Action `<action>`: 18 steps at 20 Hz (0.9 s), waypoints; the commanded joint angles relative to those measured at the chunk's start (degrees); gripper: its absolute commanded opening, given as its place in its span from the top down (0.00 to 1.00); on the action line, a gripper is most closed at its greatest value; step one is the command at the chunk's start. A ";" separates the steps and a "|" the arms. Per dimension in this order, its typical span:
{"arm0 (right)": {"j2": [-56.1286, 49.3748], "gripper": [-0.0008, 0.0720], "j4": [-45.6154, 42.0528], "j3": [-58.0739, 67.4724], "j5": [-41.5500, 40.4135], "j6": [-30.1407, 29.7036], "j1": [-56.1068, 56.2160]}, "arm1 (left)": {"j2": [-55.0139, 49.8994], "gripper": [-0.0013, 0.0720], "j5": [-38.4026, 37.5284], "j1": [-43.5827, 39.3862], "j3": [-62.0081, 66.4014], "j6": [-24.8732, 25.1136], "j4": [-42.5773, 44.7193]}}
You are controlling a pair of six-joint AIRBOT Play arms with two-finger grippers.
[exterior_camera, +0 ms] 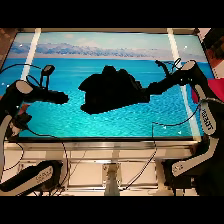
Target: Fold the clothes and pants, and hang the long-sleeved shirts on hangers.
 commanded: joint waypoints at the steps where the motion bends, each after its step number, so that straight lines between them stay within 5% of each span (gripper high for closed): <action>1: -0.76 0.44 -4.63 0.85 -2.08 -0.28 2.14 | 0.07 0.96 -0.09 -0.02 -0.35 0.28 -0.61; 4: -2.73 0.44 -5.88 0.90 -3.06 -0.26 4.74 | -0.02 0.96 -0.24 -0.02 -0.35 0.98 -0.35; 7: -3.58 0.45 -5.42 0.90 -2.51 -0.24 6.64 | -1.62 0.96 -2.93 -0.02 -0.37 7.61 -0.42; 9: -3.54 0.64 -4.15 0.92 -2.14 -0.24 6.58 | -3.45 0.96 -3.02 0.48 -0.37 9.49 -0.52; 11: -3.54 0.96 -3.69 1.05 -0.72 -0.26 6.40 | -6.40 0.96 -3.56 1.49 -0.37 10.47 -2.45; 13: -3.54 0.96 -3.58 1.09 -0.42 -0.28 6.40 | -10.51 0.96 -7.65 2.78 -0.37 16.55 -8.83; 16: -3.54 0.96 -2.95 1.09 -0.39 -0.26 6.43 | -16.96 0.96 -8.79 3.50 -0.35 18.75 -15.37; 17: -3.54 0.96 -2.29 1.09 -0.28 -0.24 6.43 | -19.19 0.89 -8.83 3.50 -0.35 18.78 -17.25; 18: -3.54 0.96 -1.66 1.09 0.13 -0.24 6.43 | -21.11 0.68 -8.83 3.43 -0.35 18.91 -19.74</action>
